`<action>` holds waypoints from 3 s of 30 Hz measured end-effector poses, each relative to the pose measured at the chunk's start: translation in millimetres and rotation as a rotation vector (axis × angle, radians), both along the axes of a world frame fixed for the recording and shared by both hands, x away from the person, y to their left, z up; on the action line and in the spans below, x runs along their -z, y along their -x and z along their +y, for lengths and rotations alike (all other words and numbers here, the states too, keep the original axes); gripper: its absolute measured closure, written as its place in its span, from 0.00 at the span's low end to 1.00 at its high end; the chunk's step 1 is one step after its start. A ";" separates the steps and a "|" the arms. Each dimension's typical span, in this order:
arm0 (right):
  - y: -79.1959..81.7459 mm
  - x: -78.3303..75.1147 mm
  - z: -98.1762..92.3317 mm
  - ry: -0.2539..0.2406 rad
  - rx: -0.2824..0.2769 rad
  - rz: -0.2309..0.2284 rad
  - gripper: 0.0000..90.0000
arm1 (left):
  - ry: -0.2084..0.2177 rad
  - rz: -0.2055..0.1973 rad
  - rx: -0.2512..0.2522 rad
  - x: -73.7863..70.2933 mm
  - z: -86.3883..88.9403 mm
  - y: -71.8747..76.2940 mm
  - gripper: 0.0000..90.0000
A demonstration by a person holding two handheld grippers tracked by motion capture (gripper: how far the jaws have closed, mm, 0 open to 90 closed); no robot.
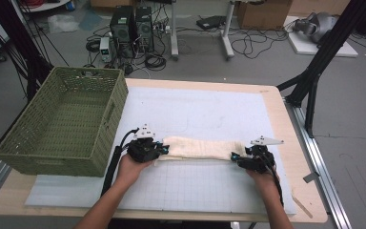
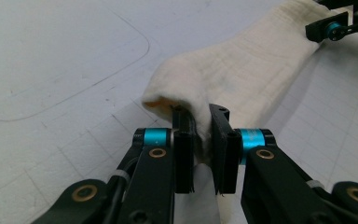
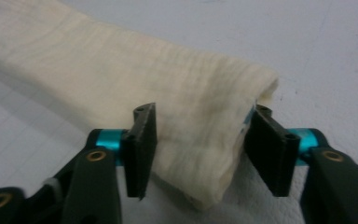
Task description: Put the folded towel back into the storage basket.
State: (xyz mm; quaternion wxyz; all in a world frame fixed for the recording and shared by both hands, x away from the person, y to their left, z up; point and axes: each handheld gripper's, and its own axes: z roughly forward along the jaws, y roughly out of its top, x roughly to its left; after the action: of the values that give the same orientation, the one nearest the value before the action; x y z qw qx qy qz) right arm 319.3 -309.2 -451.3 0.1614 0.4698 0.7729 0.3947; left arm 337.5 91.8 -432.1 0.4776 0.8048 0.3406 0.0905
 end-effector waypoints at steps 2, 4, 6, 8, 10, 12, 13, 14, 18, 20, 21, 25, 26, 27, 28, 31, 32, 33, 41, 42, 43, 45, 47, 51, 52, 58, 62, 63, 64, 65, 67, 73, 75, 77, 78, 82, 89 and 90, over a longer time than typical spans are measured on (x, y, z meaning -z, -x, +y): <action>0.8 -0.2 -1.0 -0.019 0.004 0.013 0.62 | -0.016 -0.001 0.006 0.4 0.0 0.7 0.90; 1.4 0.0 -2.0 -0.066 -0.026 0.033 0.82 | -0.034 -0.004 0.013 0.3 -0.1 2.3 0.90; 2.6 -0.7 0.0 -0.061 -0.043 0.029 0.87 | -0.035 -0.018 0.016 -0.2 0.9 5.5 0.90; 3.0 -1.5 0.0 -0.061 -0.056 0.028 0.89 | -0.038 -0.029 0.019 -2.0 3.0 9.6 0.90; 3.3 -1.9 -1.3 -0.082 -0.060 0.025 0.89 | -0.026 -0.039 0.019 -4.9 5.9 13.3 0.90; 3.7 -2.6 -1.8 -0.090 -0.073 0.019 0.89 | -0.012 -0.047 0.017 -8.1 8.5 16.3 0.90; 3.9 -3.2 -1.1 -0.090 -0.081 0.009 0.89 | -0.009 -0.050 0.018 -10.0 10.3 17.6 0.90; 3.9 -3.9 -0.1 -0.089 -0.088 0.001 0.89 | -0.004 -0.053 0.016 -11.8 11.8 19.0 0.90; 3.7 -5.8 3.4 -0.083 -0.125 -0.028 0.90 | 0.012 -0.075 0.009 -18.8 16.9 25.5 0.90; 3.8 -8.0 4.0 -0.095 -0.128 -0.042 0.90 | 0.027 -0.089 0.006 -22.5 19.1 29.3 0.90; 4.0 -10.2 4.2 -0.106 -0.129 -0.057 0.90 | 0.030 -0.097 0.009 -24.8 21.0 31.3 0.90; 4.4 -18.9 6.4 -0.127 -0.149 -0.117 0.90 | 0.053 -0.138 -0.004 -34.1 27.5 39.3 0.90; 3.6 -19.6 6.9 -0.128 -0.158 -0.135 0.90 | 0.055 -0.150 -0.005 -36.4 29.0 41.3 0.90; 3.2 -20.3 7.6 -0.131 -0.163 -0.150 0.90 | 0.062 -0.161 -0.005 -38.8 30.4 44.0 0.90; 2.8 -21.0 9.0 -0.136 -0.166 -0.156 0.90 | 0.066 -0.168 -0.006 -40.2 31.2 45.6 0.90; 1.9 -26.0 13.2 -0.131 -0.176 -0.186 0.90 | 0.071 -0.200 -0.009 -45.0 34.9 51.7 0.90; 2.4 -28.2 14.4 -0.133 -0.174 -0.193 0.90 | 0.071 -0.211 -0.012 -47.0 37.2 53.7 0.90; 2.3 -32.2 16.0 -0.135 -0.179 -0.210 0.90 | 0.073 -0.218 -0.015 -48.2 38.8 54.7 0.90; -8.6 -55.2 37.9 -0.138 -0.224 -0.281 0.90 | 0.113 -0.269 -0.067 -64.7 63.2 64.1 0.90; -11.4 -57.9 41.7 -0.135 -0.231 -0.287 0.90 | 0.119 -0.273 -0.074 -66.6 66.3 65.1 0.90; -14.7 -60.9 45.6 -0.132 -0.236 -0.289 0.90 | 0.123 -0.281 -0.083 -68.8 70.5 66.4 0.90; -22.2 -67.8 54.8 -0.128 -0.253 -0.303 0.90 | 0.131 -0.291 -0.100 -72.1 77.2 68.6 0.90; -28.8 -74.9 62.8 -0.129 -0.264 -0.310 0.90 | 0.138 -0.301 -0.116 -75.2 83.3 71.2 0.90; -41.3 -88.6 77.0 -0.148 -0.277 -0.318 0.90 | 0.152 -0.323 -0.140 -80.8 93.6 77.5 0.90; -44.1 -92.2 81.1 -0.146 -0.283 -0.322 0.90 | 0.152 -0.328 -0.145 -82.2 96.1 79.0 0.90; -62.2 -115.8 106.8 -0.131 -0.321 -0.345 0.90 | 0.170 -0.354 -0.190 -89.5 113.4 87.9 0.90; -75.4 -132.5 127.9 -0.119 -0.351 -0.363 0.90 | 0.183 -0.369 -0.224 -93.3 125.3 92.9 0.90; -78.4 -136.4 133.1 -0.120 -0.356 -0.367 0.90 | 0.186 -0.371 -0.228 -94.0 127.4 93.7 0.90; -81.2 -139.3 137.0 -0.117 -0.360 -0.366 0.90 | 0.191 -0.373 -0.239 -94.9 130.5 95.1 0.90; -85.1 -144.0 143.6 -0.110 -0.366 -0.370 0.90 | 0.191 -0.375 -0.243 -95.5 132.4 95.8 0.90; -90.8 -150.1 152.7 -0.106 -0.376 -0.375 0.90 | 0.197 -0.379 -0.257 -97.0 136.8 97.8 0.90; -108.3 -169.1 185.7 -0.094 -0.404 -0.392 0.90 | 0.204 -0.396 -0.301 -101.6 151.8 103.5 0.90; -114.5 -174.9 199.4 -0.088 -0.415 -0.389 0.90 | 0.206 -0.399 -0.319 -102.7 158.0 105.2 0.90; -119.9 -179.2 211.4 -0.085 -0.427 -0.396 0.90 | 0.211 -0.399 -0.333 -103.6 163.2 106.5 0.91; -123.0 -181.4 217.4 -0.079 -0.430 -0.393 0.90 | 0.214 -0.402 -0.342 -104.5 165.2 107.2 0.91; -133.4 -187.4 239.8 -0.067 -0.447 -0.398 0.90 | 0.213 -0.418 -0.366 -108.0 173.3 110.1 0.91; -150.1 -196.7 277.1 -0.058 -0.470 -0.404 0.90 | 0.198 -0.427 -0.412 -109.7 186.6 112.1 0.91; -153.3 -198.0 284.4 -0.055 -0.472 -0.402 0.90 | 0.198 -0.430 -0.419 -109.9 188.6 112.2 0.90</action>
State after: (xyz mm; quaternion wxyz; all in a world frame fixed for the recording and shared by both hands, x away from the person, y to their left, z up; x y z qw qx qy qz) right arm 472.6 -24.7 -253.3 0.2023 0.1939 0.8022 0.5272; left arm 225.3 280.4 -322.2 0.5858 0.6291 0.3973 0.3213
